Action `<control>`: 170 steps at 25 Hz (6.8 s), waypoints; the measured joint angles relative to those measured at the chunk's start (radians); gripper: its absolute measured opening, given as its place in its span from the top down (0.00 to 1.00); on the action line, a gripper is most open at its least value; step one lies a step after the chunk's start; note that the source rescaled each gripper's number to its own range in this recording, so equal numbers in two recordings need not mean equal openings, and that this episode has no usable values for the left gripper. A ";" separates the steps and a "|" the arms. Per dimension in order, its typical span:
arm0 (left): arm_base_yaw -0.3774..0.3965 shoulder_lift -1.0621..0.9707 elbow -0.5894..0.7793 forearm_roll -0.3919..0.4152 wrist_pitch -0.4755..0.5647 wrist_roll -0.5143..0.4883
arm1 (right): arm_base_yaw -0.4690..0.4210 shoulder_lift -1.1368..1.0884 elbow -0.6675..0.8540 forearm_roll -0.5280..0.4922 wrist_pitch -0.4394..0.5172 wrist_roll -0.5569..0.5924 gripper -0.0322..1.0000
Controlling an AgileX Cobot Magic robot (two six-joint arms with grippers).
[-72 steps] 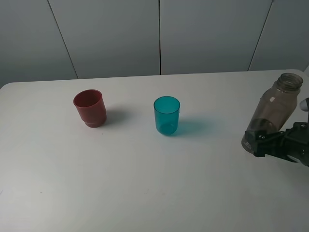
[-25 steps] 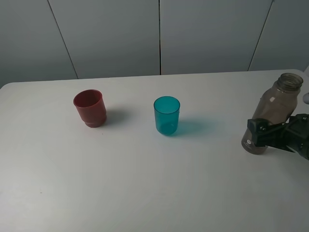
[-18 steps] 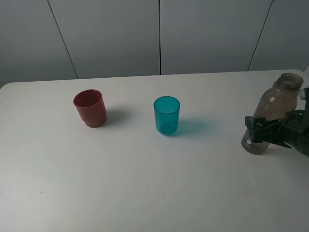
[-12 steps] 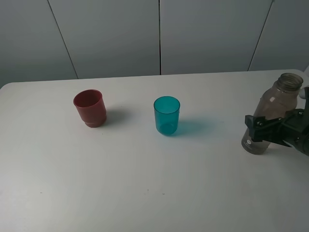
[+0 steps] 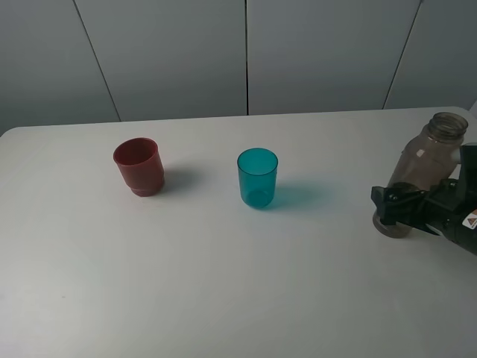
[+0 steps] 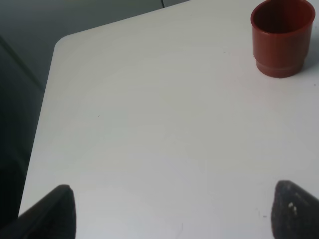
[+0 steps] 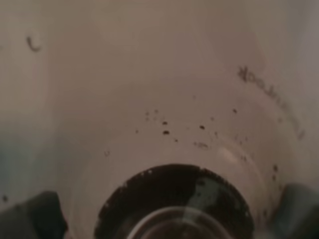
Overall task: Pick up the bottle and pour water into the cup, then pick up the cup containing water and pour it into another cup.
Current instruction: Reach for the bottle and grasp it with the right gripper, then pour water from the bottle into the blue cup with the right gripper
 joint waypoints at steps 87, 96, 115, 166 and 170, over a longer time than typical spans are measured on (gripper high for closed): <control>0.000 0.000 0.000 0.000 0.000 -0.002 | 0.000 -0.182 -0.162 -0.154 0.198 -0.027 0.95; 0.000 0.000 0.000 0.000 0.000 -0.002 | 0.000 -0.206 -0.394 -0.242 0.489 -0.027 0.95; 0.000 0.000 0.000 0.000 0.000 -0.002 | 0.169 0.138 -0.775 -0.261 0.641 -0.177 0.95; 0.000 0.000 0.000 0.000 0.000 -0.002 | 0.189 0.229 -0.774 -0.122 0.334 -1.523 0.95; 0.000 0.000 0.000 0.000 0.000 -0.002 | 0.189 0.229 -0.774 -0.122 0.334 -1.573 0.95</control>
